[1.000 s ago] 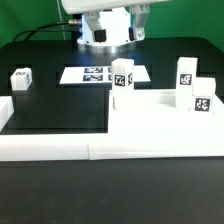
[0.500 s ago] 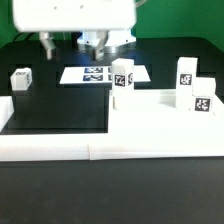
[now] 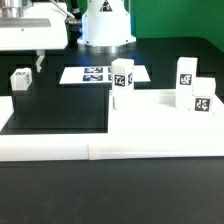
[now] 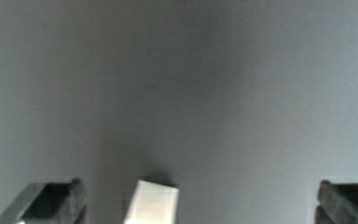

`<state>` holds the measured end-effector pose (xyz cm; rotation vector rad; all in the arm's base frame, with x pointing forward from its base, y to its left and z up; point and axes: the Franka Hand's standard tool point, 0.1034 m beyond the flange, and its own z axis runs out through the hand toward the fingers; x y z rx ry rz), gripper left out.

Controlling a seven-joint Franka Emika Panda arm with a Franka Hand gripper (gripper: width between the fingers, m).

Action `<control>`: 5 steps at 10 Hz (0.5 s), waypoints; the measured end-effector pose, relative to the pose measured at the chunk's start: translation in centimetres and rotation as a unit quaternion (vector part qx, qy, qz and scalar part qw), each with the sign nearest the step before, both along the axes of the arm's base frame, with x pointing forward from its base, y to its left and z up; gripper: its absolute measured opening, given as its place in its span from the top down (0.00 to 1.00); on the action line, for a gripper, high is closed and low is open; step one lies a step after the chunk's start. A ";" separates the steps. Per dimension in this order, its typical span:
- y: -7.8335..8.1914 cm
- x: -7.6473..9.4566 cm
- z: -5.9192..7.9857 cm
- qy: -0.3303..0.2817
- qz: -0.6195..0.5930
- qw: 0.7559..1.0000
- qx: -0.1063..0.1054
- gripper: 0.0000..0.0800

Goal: Assemble square table

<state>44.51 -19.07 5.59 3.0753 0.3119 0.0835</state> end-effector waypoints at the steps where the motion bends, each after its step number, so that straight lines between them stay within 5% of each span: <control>1: 0.1 0.0 -0.1 0.007 -0.001 1.000 0.002 0.19; 3: 0.7 -0.4 -0.7 0.036 -0.019 0.999 0.013 0.19; 5: -1.9 -0.7 -2.0 0.110 -0.066 0.991 0.021 0.19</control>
Offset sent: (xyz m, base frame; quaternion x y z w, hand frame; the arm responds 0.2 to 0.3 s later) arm -0.0152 -0.0478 -0.0369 -0.0065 -0.2524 0.0869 0.9637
